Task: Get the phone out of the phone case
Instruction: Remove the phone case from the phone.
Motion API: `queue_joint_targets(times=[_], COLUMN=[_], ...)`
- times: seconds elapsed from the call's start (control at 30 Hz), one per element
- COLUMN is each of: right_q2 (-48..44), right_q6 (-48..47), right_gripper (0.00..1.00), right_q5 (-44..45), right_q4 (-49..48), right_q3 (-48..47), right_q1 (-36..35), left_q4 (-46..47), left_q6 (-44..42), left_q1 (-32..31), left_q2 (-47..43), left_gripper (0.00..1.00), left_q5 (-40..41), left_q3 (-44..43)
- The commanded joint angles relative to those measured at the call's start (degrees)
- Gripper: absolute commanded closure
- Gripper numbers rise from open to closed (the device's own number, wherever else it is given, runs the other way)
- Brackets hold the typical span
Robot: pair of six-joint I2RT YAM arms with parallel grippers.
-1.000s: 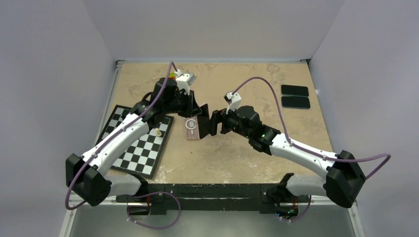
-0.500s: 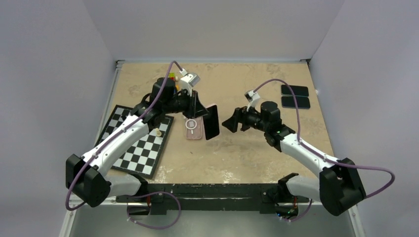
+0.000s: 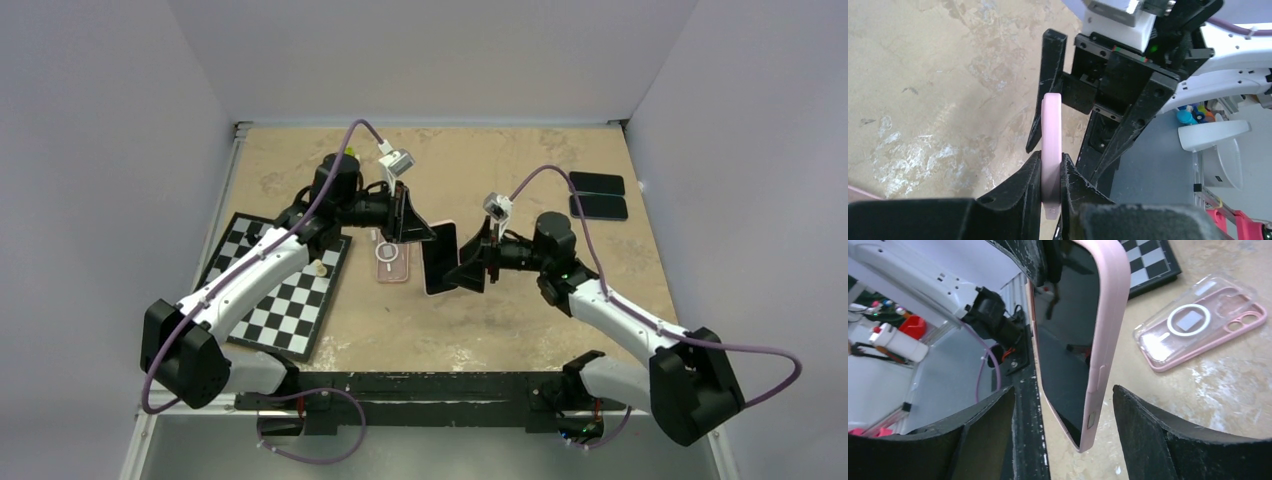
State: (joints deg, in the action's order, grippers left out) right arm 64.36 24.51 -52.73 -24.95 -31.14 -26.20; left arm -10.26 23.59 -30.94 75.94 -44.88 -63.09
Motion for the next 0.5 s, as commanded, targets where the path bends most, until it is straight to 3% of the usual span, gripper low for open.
queue_joint_targets(times=[0.0,0.07,0.17,0.37,0.47], right_q2=[3.17,4.37,5.34,6.29,7.67], right_q6=[6.53,9.61,12.4,19.27,20.6], right_gripper=[0.27,0.33,0.5,1.0,1.0], right_q5=[-8.03,-9.97,-10.73,-9.29,-6.96], right_q4=[-12.51,-17.66,-22.24,-33.75,-35.13], right_q3=[0.48,0.99,2.06,4.79,3.58], right_q1=[0.0,0.04,0.0,0.01,0.07], left_q4=[10.22,12.42,13.16,10.51,10.36], left_q6=[2.9,3.86,4.74,4.43,6.11], left_q1=[-0.15,-0.13,-0.15,-0.07,-0.03], left_q2=[-3.23,-3.7,-3.98,-6.23,-5.77], left_gripper=[1.0,1.0,1.0,0.99,0.66], left_q5=[-7.01,-7.12,-7.34,-0.32,2.39], left_q3=[-0.1,0.41,0.35,0.75,1.37])
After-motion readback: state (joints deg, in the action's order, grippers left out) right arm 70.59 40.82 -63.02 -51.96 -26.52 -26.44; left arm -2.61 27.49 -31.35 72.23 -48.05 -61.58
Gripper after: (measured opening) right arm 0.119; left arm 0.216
